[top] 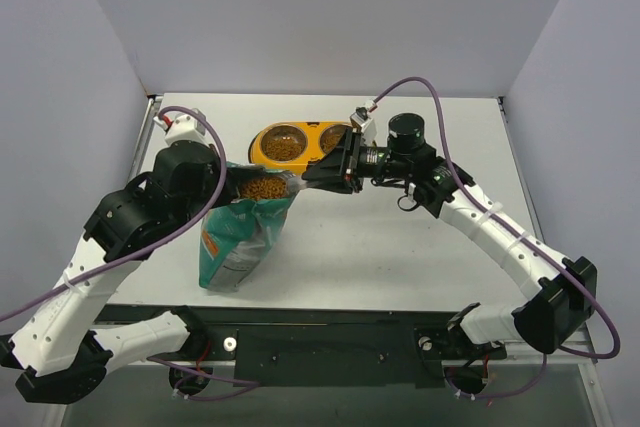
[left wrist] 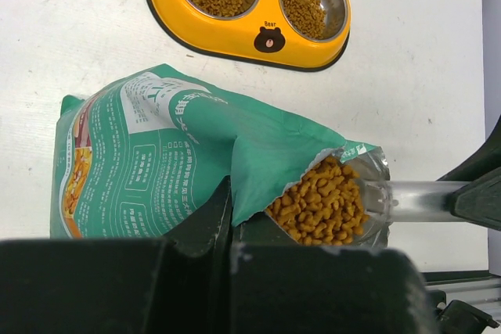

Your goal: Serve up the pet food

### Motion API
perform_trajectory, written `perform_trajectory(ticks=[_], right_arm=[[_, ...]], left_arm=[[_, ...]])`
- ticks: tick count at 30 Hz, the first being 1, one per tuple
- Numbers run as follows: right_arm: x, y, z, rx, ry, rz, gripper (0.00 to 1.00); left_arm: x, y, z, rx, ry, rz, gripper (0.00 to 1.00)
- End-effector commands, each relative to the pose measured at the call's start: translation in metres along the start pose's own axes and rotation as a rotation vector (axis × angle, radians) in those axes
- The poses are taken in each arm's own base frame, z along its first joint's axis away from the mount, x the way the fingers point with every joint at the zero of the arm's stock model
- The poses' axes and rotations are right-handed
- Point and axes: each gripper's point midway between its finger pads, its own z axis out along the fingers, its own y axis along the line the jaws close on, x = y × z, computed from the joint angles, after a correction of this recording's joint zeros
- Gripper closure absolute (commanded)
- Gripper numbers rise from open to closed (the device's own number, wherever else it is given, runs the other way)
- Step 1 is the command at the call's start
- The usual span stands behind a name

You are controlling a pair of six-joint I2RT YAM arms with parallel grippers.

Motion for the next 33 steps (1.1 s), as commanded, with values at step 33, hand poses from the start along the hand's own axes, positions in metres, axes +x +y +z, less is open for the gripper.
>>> perform_trajectory(ticks=[33], right_arm=[[-0.029, 0.059, -0.035, -0.254, -0.102, 0.062, 1.00]], left_arm=[[-0.065, -0.018, -0.016, 0.028, -0.229, -0.220, 1.00]])
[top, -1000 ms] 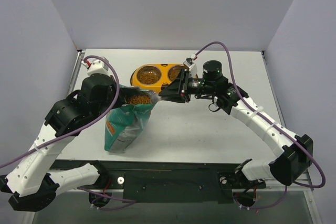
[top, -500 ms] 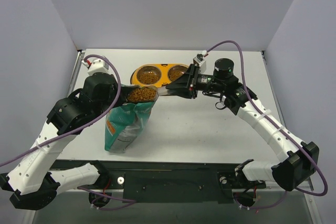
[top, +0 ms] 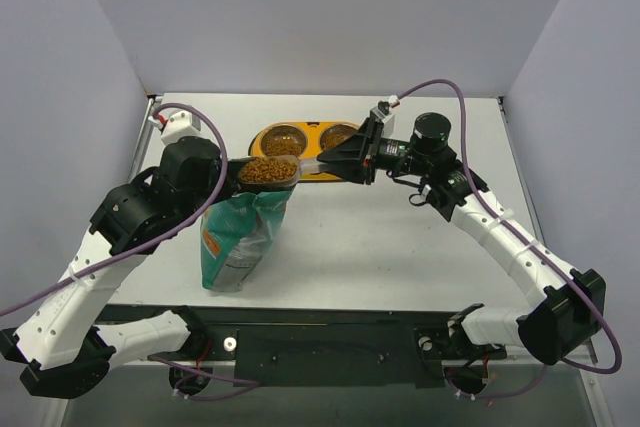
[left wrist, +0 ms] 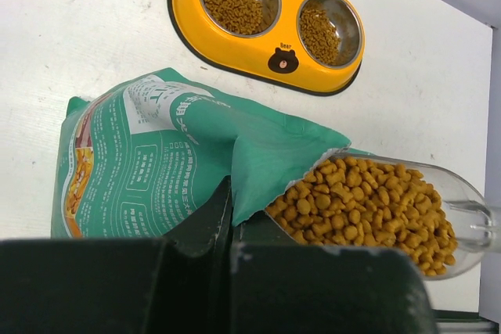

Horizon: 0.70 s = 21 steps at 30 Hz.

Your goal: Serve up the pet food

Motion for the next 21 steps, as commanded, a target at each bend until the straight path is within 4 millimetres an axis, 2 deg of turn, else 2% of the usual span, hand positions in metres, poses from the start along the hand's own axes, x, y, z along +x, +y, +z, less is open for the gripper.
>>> perform_trajectory(ticks=[1, 7, 9, 17, 21], right_arm=[[0.003, 0.041, -0.001, -0.149, -0.004, -0.085, 1.00], [0.006, 0.029, -0.002, -0.121, -0.001, -0.086, 1.00], [0.005, 0.031, 0.001, -0.133, 0.000, -0.087, 1.00], [0.004, 0.043, -0.007, -0.157, -0.002, -0.099, 1.00], [0.007, 0.049, -0.011, -0.166, 0.002, -0.100, 1.00]], left_arm=[[-0.059, -0.025, -0.024, 0.113, -0.190, -0.169, 1.00], [-0.063, -0.032, -0.027, 0.152, -0.205, -0.193, 1.00], [-0.063, -0.029, -0.027, 0.148, -0.211, -0.210, 1.00], [-0.065, -0.013, -0.028, 0.090, -0.245, -0.266, 1.00], [-0.068, 0.005, -0.029, -0.002, -0.273, -0.275, 1.00]])
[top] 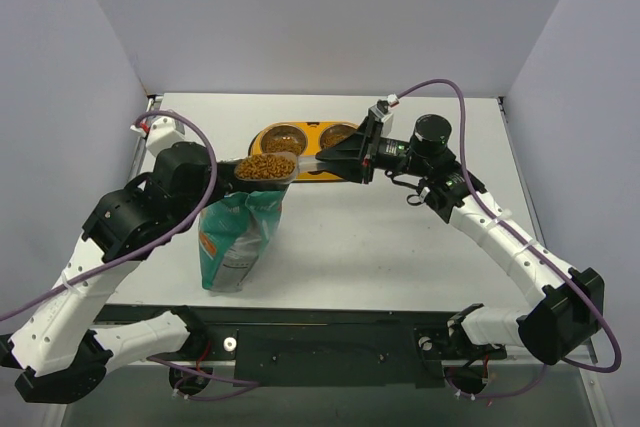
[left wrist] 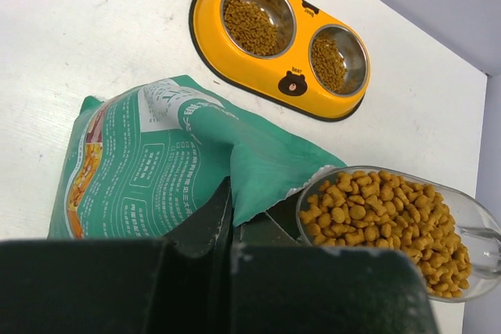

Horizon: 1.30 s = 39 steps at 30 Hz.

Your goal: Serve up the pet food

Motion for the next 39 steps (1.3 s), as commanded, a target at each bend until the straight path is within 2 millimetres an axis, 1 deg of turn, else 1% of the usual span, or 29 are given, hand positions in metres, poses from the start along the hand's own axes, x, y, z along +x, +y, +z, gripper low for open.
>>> perform_trajectory(ticks=[1, 5, 10, 13, 16, 21, 28, 30, 33, 35, 38, 39], right_arm=[[0.003, 0.042, -0.012, -0.114, -0.005, -0.087, 1.00], [0.002, 0.048, -0.014, -0.123, -0.010, -0.091, 1.00], [-0.001, 0.060, -0.016, -0.142, -0.021, -0.106, 1.00], [-0.006, 0.066, -0.017, -0.151, -0.033, -0.113, 1.00], [-0.014, 0.076, -0.020, -0.166, -0.057, -0.130, 1.00], [-0.033, 0.082, -0.022, -0.173, -0.100, -0.141, 1.00], [-0.078, 0.080, -0.026, -0.179, -0.196, -0.158, 1.00], [-0.095, 0.069, -0.024, -0.156, -0.221, -0.155, 1.00], [-0.116, 0.060, -0.025, -0.154, -0.259, -0.159, 1.00], [-0.135, 0.053, -0.028, -0.146, -0.295, -0.171, 1.00], [-0.160, 0.034, -0.027, -0.116, -0.327, -0.177, 1.00], [-0.168, 0.031, -0.029, -0.113, -0.342, -0.185, 1.00]], left_arm=[[-0.059, -0.010, -0.020, 0.030, -0.204, -0.200, 1.00], [-0.065, -0.004, -0.020, -0.020, -0.226, -0.184, 1.00], [-0.071, 0.003, -0.019, -0.079, -0.250, -0.167, 1.00], [-0.071, 0.009, -0.019, -0.116, -0.248, -0.141, 1.00], [-0.072, 0.014, -0.020, -0.149, -0.255, -0.123, 1.00], [-0.075, 0.016, -0.021, -0.155, -0.271, -0.115, 1.00], [-0.080, 0.010, -0.024, -0.120, -0.276, -0.085, 1.00], [-0.083, 0.007, -0.026, -0.092, -0.279, -0.072, 1.00], [-0.085, 0.002, -0.027, -0.069, -0.280, -0.059, 1.00], [-0.087, -0.001, -0.028, -0.061, -0.278, -0.051, 1.00], [-0.084, -0.004, -0.027, -0.046, -0.265, -0.038, 1.00], [-0.083, -0.006, -0.026, -0.035, -0.261, -0.039, 1.00]])
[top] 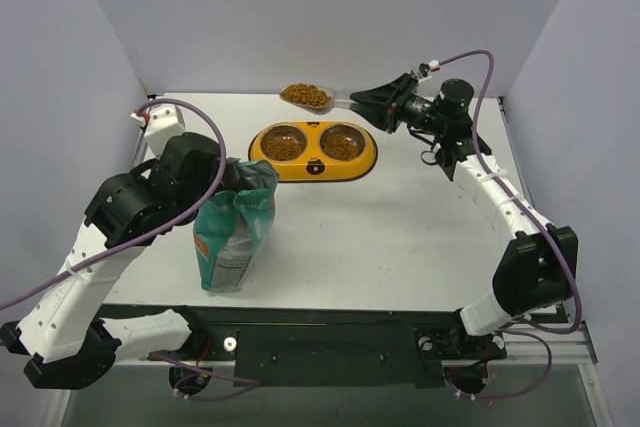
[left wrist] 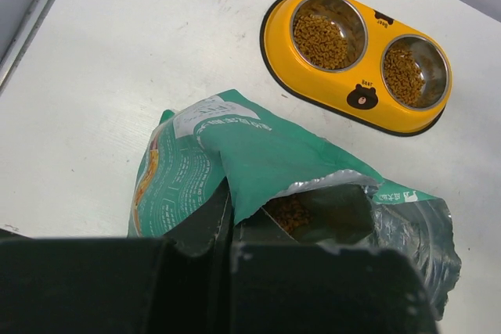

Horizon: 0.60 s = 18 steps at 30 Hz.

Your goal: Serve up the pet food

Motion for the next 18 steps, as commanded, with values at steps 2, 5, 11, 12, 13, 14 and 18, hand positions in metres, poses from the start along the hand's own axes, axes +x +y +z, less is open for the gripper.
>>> perform_trajectory(ticks=[2, 5, 11, 12, 13, 14, 18], right_arm=[[-0.041, 0.016, 0.003, -0.096, -0.077, -0.145, 1.00], [-0.061, -0.003, 0.007, -0.105, -0.102, -0.147, 1.00], [-0.090, -0.047, 0.010, -0.049, -0.126, -0.143, 1.00], [-0.094, -0.048, 0.008, -0.054, -0.131, -0.153, 1.00], [-0.099, -0.059, 0.008, -0.040, -0.133, -0.139, 1.00], [-0.104, -0.061, 0.005, -0.045, -0.141, -0.147, 1.00], [-0.121, -0.092, -0.001, -0.014, -0.163, -0.125, 1.00]], left_arm=[[-0.065, -0.022, -0.024, 0.142, -0.197, -0.190, 1.00], [-0.067, -0.024, -0.025, 0.149, -0.199, -0.172, 1.00], [-0.069, -0.031, -0.026, 0.180, -0.198, -0.156, 1.00], [-0.069, -0.032, -0.026, 0.187, -0.197, -0.155, 1.00], [-0.068, -0.033, -0.026, 0.190, -0.194, -0.152, 1.00], [-0.068, -0.034, -0.026, 0.193, -0.193, -0.148, 1.00], [-0.070, -0.035, -0.027, 0.203, -0.200, -0.138, 1.00]])
